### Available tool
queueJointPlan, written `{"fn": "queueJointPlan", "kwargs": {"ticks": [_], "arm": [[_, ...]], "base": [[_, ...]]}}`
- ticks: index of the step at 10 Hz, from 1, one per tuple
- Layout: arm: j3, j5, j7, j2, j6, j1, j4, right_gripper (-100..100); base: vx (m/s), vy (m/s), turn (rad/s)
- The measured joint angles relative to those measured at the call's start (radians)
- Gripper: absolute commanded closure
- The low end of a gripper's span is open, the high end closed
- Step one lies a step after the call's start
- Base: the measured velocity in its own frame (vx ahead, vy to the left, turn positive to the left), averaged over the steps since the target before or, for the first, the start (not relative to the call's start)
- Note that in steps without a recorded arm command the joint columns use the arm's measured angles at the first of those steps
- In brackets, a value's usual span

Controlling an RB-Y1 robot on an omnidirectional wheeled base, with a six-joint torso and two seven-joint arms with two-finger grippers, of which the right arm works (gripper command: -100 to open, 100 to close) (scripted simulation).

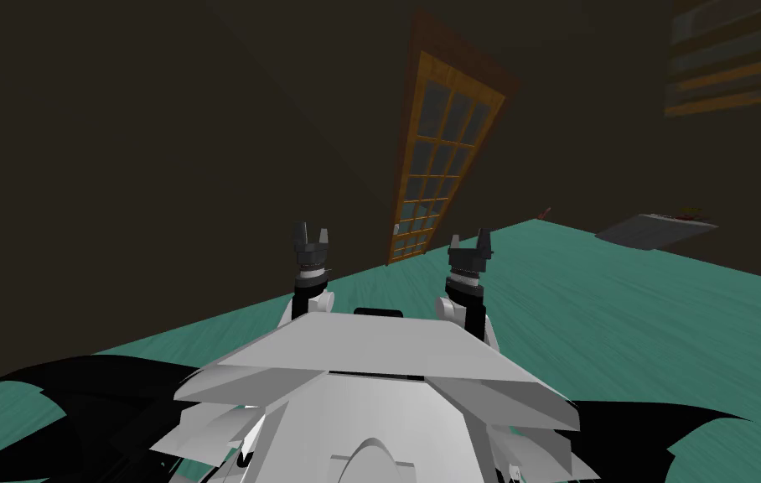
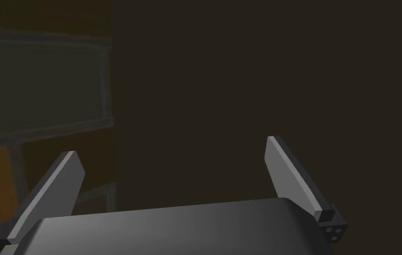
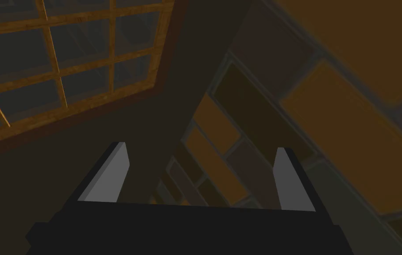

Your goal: Pull the door open

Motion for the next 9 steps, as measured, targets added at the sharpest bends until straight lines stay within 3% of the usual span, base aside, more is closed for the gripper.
{"fn": "queueJointPlan", "kwargs": {"ticks": [9], "arm": [[0.02, -0.073, -0.181, -0.05, -0.058, -0.015, 0.18, -100]], "base": [[0.078, -0.033, 0.126]]}}
